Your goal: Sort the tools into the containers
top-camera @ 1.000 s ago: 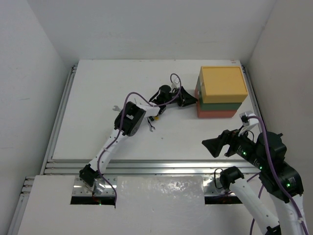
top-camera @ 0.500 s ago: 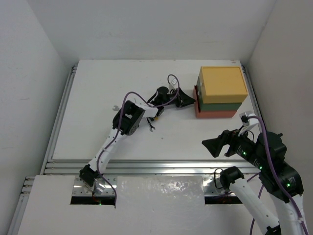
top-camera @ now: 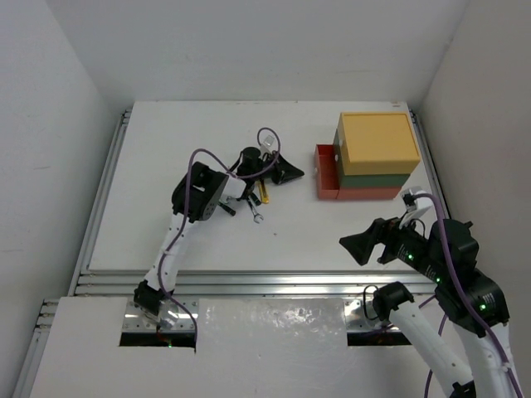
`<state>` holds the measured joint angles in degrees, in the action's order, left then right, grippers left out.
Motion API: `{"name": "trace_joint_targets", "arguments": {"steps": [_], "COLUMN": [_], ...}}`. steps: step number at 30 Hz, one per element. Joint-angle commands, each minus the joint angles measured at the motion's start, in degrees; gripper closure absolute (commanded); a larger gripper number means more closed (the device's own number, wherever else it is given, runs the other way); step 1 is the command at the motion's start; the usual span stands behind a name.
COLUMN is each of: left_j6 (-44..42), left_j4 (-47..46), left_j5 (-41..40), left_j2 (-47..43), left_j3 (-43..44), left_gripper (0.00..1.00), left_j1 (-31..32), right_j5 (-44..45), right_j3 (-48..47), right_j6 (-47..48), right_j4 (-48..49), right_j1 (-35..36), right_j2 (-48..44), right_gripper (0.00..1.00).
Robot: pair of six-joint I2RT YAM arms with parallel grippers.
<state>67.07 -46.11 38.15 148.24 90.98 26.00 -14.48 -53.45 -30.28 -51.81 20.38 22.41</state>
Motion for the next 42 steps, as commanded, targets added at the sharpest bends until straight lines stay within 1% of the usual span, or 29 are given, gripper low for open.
{"name": "trace_joint_targets", "arguments": {"steps": [1, 3, 6, 7, 8, 10, 13, 14, 16, 17, 18, 19, 20, 21, 23, 24, 25, 26, 27, 28, 29, 30, 32, 33, 34, 36, 37, 40, 42], "left_j6": [-2.20, -2.81, -3.61, -4.13, -6.14, -9.31, -16.95, -21.23, -23.99, -25.22, -25.32, -25.41, -25.23, -24.88, -25.32, -25.58, -25.93, -28.11, -29.70, -32.67, -34.27, -35.94, -40.25, -41.22, -42.36, -43.42, -41.77, -43.77, -44.21], "left_j4": [-1.79, -1.79, -2.05, -2.14, -1.80, 3.19, 17.05, 29.89, 41.74, 52.33, 56.26, 59.96, 65.91, 68.41, 74.20, 75.62, 76.68, 77.48, 77.75, 78.27, 80.28, 81.43, 83.54, 83.81, 83.99, 83.38, 82.33, 80.65, 78.98], "left_j5": [0.34, 0.26, -0.18, -0.27, -0.27, -1.67, -7.19, -15.31, -26.14, -31.42, -41.30, -45.32, -51.88, -53.86, -57.29, -58.01, -58.97, -59.16, -58.90, -58.72, -59.24, -59.59, -61.95, -63.10, -64.50, -66.45, -67.41, -62.24, -60.57], "left_j2": [-4.36, -5.42, -10.49, -12.26, -14.45, -21.31, -31.06, -33.70, -41.26, -43.98, -49.66, -52.50, -58.71, -62.16, -69.02, -76.02, -79.31, -82.82, -89.03, -91.53, -95.38, -96.90, -100.85, -102.26, -103.50, -106.92, -108.07, -111.06, -111.68], "left_j3": [-2.56, -4.14, -7.47, -9.57, -10.38, -11.17, -10.65, -9.26, -8.28, -8.27, -8.62, -10.11, -11.16, -12.31, -17.05, -18.63, -22.56, -24.60, -26.19, -28.90, -29.62, -29.89, -31.91, -34.27, -35.59, -38.58, -41.73, -41.93, -42.82], "left_gripper": [0.99, 0.93, 0.68, 0.44, 0.37, 0.26, 0.07, 0.06, 0.01, 0.00, 0.00, 0.00, 0.00, 0.00, 0.00, 0.00, 0.00, 0.00, 0.00, 0.00, 0.00, 0.00, 0.00, 0.00, 0.00, 0.00, 0.00, 0.00, 0.00], "left_j1": [-1.12, -1.30, -1.48, -1.48, -1.48, -1.39, -1.48, -1.48, -1.65, -1.83, -1.92, -2.44, -2.97, -3.84, -5.08, -5.60, -5.87, -5.96, -5.96, -6.13, -6.14, -6.14, -6.14, -6.22, -6.22, -6.14, -6.14, -5.96, -5.96], "right_j5": [-2.13, -2.13, -1.96, -1.78, -1.69, -2.74, -4.15, -3.98, -4.15, -3.89, -3.98, -3.72, -1.36, 0.92, 5.93, 9.35, 10.95, 13.49, 19.52, 21.84, 23.43, 24.05, 23.36, 22.57, 21.96, 21.08, 20.55, 21.33, 23.08], "right_j3": [0.28, 0.54, 1.07, 1.59, 1.86, 3.34, 6.15, 6.77, 8.44, 9.06, 9.68, 10.29, 10.12, 9.95, 7.41, 5.92, 1.55, -0.84, -3.74, -8.90, -11.39, -16.46, -20.27, -23.07, -24.41, -28.18, -32.81, -41.98, -46.38], "right_j6": [-0.83, -0.92, -0.66, -0.57, -0.48, -0.39, -1.27, -2.14, -2.85, -3.64, -3.99, -4.34, -4.78, -4.79, -4.00, -3.47, -2.77, -1.37, -0.92, -0.14, 0.22, 0.31, 0.57, 0.66, 1.53, 2.33, 3.55, 5.23, 5.85], "right_j4": [3.65, 3.82, 4.70, 5.05, 5.40, 7.24, 11.72, 12.86, 16.20, 17.35, 20.49, 22.09, 24.37, 25.52, 27.20, 28.16, 28.08, 27.65, 25.81, 25.27, 23.96, 23.08, 22.63, 23.33, 23.94, 23.17, 22.29, 17.28, 14.64], "right_j1": [-0.08, -0.08, -0.08, -0.08, -0.17, -0.17, -0.17, -0.08, 0.01, 0.18, 0.36, 0.80, 2.80, 4.39, 9.55, 11.24, 12.65, 15.71, 16.96, 17.67, 18.72, 18.90, 19.87, 20.31, 20.92, 22.15, 23.03, 24.17, 25.05], "right_j2": [1.40, 1.93, 2.81, 3.25, 3.95, 6.57, 10.52, 11.85, 15.36, 19.29, 21.33, 23.53, 27.82, 30.03, 37.91, 41.10, 44.52, 51.61, 55.16, 58.59, 64.80, 67.73, 72.57, 76.51, 78.38, 82.86, 87.75, 96.72, 99.74], "right_gripper": [0.01, 0.01, 0.01, 0.01, 0.01, 0.01, 0.01, 0.01, 0.01, 0.01, 0.01, 0.01, 0.01, 0.02, 0.04, 0.07, 0.08, 0.09, 0.09, 0.10, 0.12, 0.17, 0.24, 0.29, 0.43, 0.56, 0.69, 0.69, 0.61]}}
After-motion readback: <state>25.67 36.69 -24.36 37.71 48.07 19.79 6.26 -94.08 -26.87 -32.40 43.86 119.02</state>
